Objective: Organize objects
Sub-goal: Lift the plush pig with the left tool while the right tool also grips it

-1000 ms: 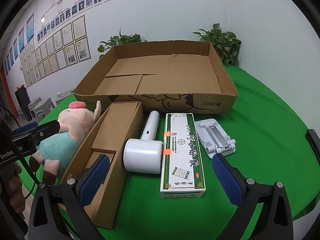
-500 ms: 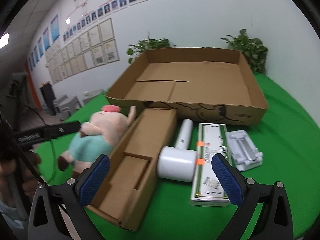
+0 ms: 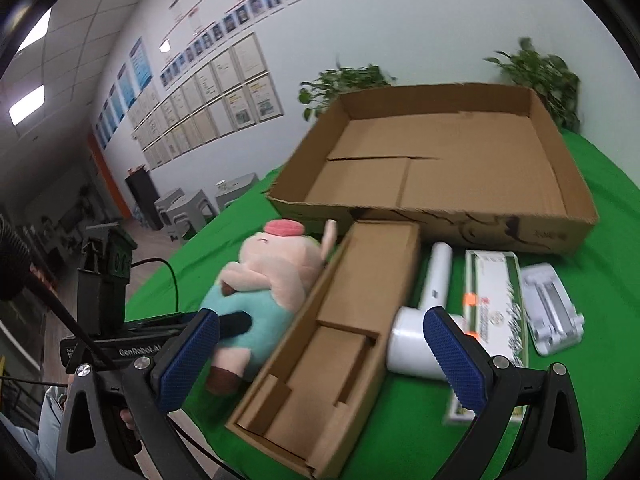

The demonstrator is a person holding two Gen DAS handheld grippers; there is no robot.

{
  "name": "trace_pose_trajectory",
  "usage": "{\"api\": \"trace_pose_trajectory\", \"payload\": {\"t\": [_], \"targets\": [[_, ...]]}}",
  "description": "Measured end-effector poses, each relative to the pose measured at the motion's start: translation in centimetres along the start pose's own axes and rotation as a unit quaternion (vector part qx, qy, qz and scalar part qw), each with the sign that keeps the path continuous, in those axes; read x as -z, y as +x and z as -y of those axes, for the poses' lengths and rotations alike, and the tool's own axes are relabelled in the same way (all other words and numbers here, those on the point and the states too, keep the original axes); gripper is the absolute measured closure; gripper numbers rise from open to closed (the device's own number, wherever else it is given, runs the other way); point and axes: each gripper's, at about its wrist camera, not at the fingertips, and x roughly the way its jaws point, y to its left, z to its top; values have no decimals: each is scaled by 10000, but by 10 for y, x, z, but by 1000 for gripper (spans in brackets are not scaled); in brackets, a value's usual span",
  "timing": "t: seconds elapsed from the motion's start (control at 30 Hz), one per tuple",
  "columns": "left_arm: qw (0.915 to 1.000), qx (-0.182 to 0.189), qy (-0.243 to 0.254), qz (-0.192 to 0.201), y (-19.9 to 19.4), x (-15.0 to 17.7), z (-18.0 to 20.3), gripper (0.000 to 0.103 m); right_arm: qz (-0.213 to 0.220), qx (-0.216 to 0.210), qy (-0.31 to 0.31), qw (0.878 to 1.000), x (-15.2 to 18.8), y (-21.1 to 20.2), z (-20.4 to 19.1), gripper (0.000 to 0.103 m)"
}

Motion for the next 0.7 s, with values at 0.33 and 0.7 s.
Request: {"api": "trace_pose_trajectory", "payload": {"t": [0.33, 0.7], "targets": [[9979, -510, 8, 407, -61, 17, -20, 43, -551, -1452, -580, 9862, -43, 66, -77, 1], [9971, -460, -339, 511, -81, 44, -44, 44, -2159, -2029, 337, 9545, -21, 172, -107, 2]]}}
